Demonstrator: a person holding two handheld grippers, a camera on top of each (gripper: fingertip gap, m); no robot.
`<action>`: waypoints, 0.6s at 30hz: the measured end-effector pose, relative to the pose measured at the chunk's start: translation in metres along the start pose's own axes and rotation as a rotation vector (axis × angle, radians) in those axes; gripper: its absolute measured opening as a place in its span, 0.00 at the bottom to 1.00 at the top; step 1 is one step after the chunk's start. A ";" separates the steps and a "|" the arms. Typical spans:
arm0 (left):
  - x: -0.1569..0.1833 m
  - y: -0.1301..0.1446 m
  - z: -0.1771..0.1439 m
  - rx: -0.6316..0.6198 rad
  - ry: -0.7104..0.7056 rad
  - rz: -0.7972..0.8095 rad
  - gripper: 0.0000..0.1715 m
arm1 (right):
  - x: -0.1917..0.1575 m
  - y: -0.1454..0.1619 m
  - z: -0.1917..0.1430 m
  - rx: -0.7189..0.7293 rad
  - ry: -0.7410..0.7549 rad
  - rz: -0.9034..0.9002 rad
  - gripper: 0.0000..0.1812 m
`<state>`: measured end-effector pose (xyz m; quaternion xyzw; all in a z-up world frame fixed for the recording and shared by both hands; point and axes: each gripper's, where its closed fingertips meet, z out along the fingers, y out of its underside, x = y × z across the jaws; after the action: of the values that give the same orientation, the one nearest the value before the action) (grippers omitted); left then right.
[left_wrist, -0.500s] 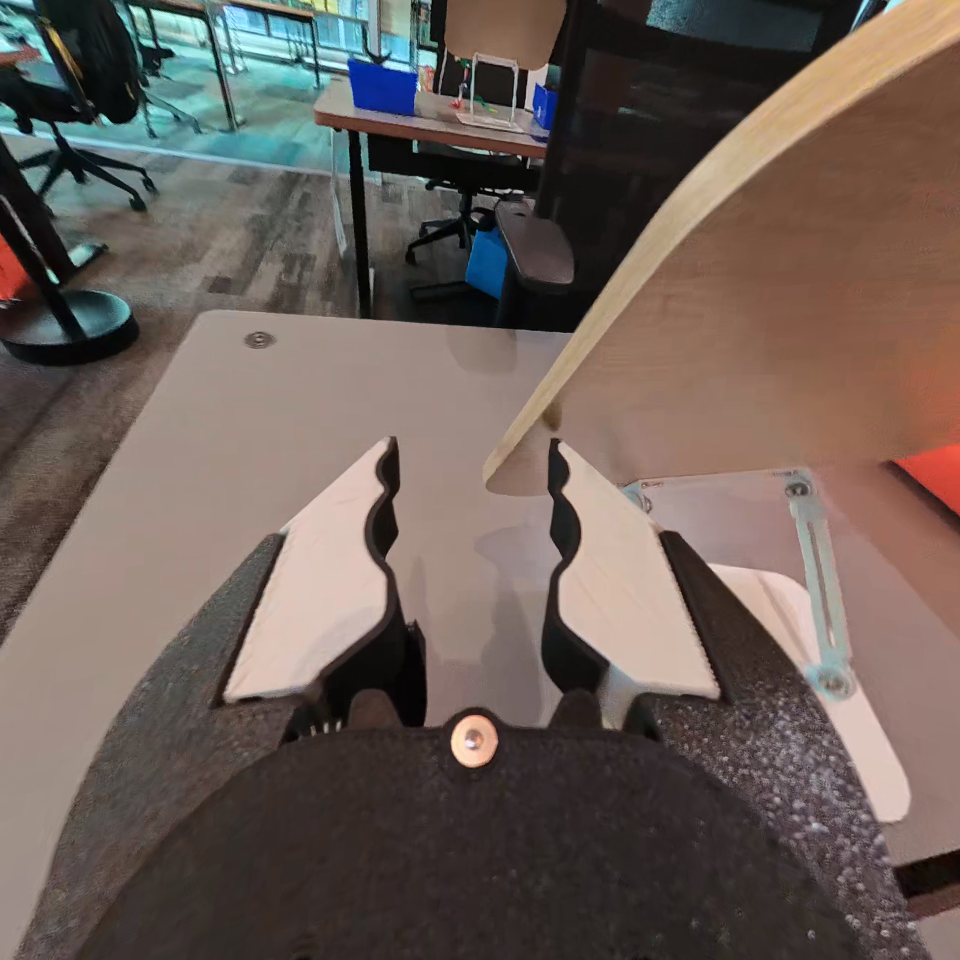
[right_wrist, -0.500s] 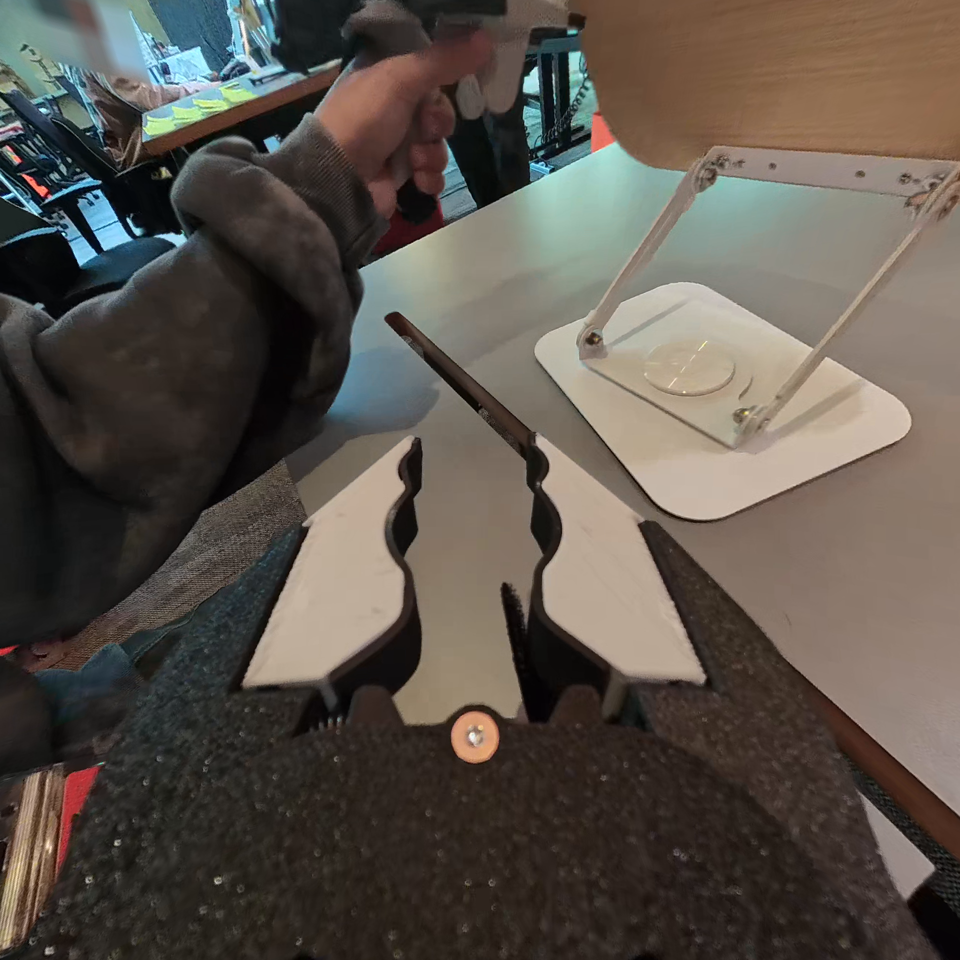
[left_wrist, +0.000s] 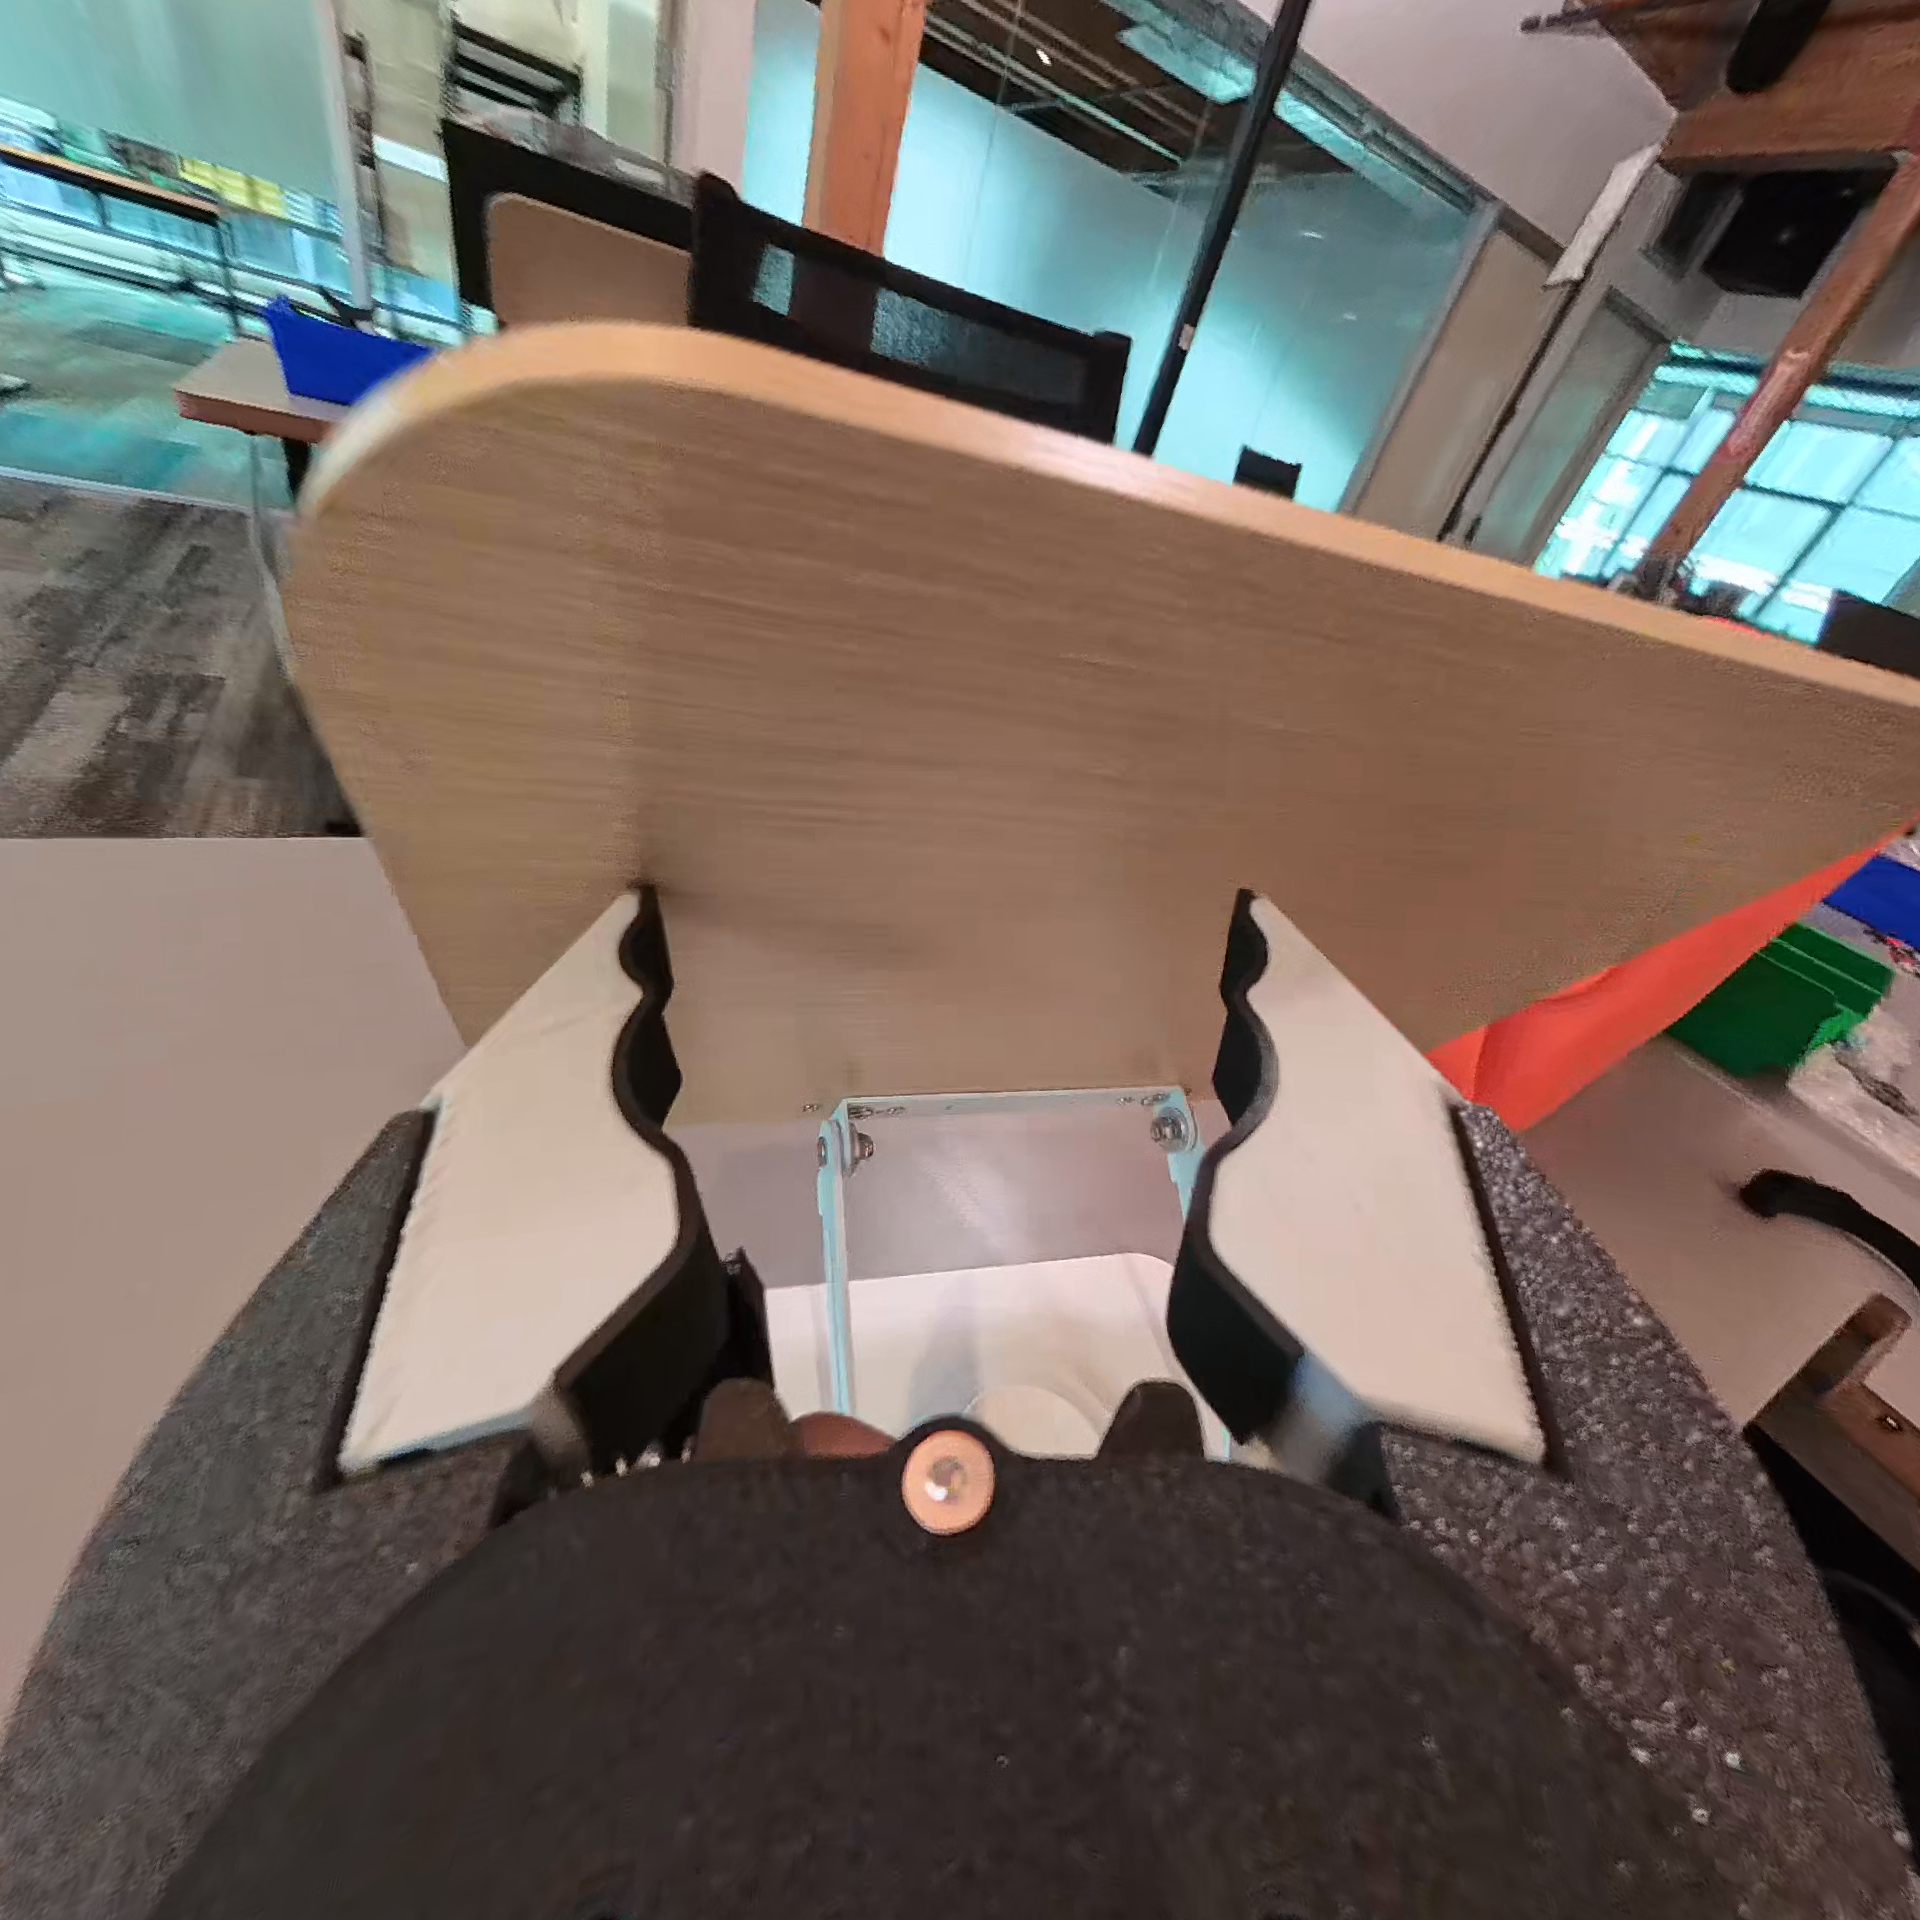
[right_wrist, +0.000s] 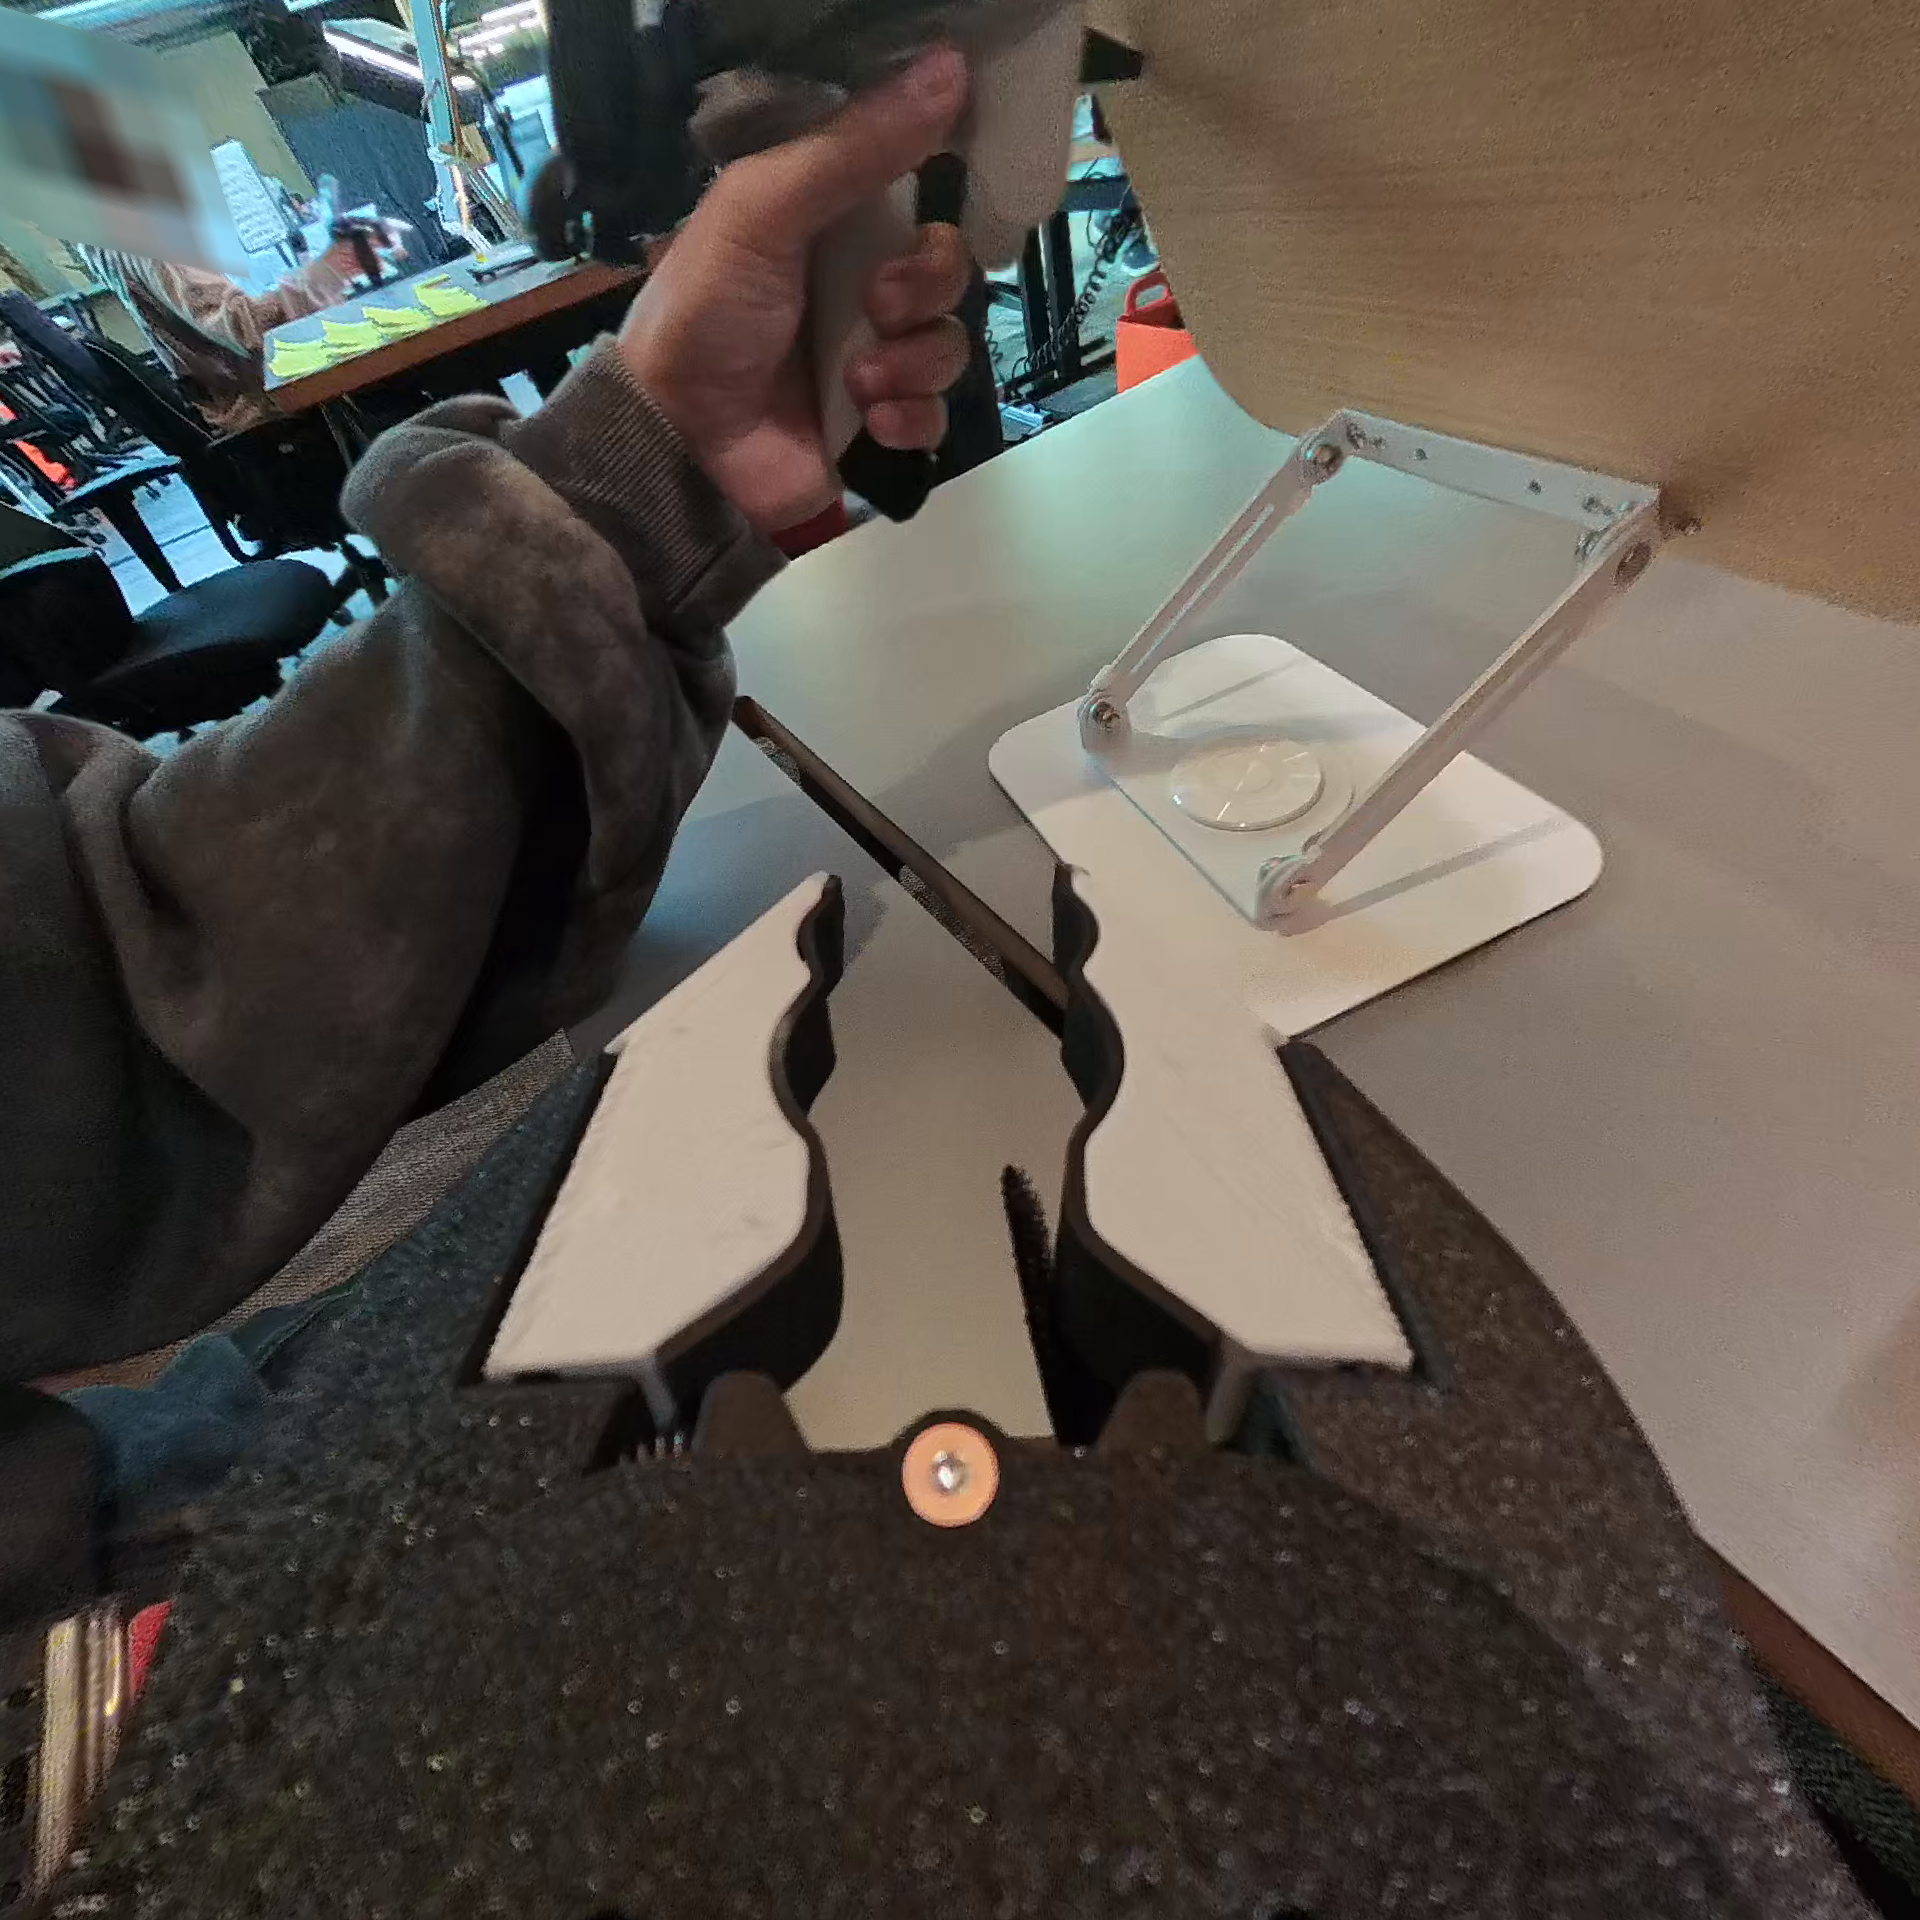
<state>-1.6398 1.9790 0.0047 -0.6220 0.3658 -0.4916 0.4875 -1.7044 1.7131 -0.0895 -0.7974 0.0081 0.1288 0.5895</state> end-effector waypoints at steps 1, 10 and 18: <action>0.001 0.002 0.009 -0.013 0.003 0.011 0.64 | 0.001 -0.002 -0.001 0.002 0.005 -0.008 0.22; 0.040 0.009 0.047 -0.064 0.348 -0.056 0.38 | 0.041 -0.030 -0.036 0.101 0.084 -0.023 0.25; 0.058 0.020 -0.008 -0.034 0.514 -0.184 0.54 | 0.072 -0.061 0.002 0.195 0.104 -0.187 0.45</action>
<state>-1.6324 1.9173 0.0008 -0.5157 0.4274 -0.6694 0.3214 -1.6256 1.7438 -0.0487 -0.7391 -0.0233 0.0307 0.6725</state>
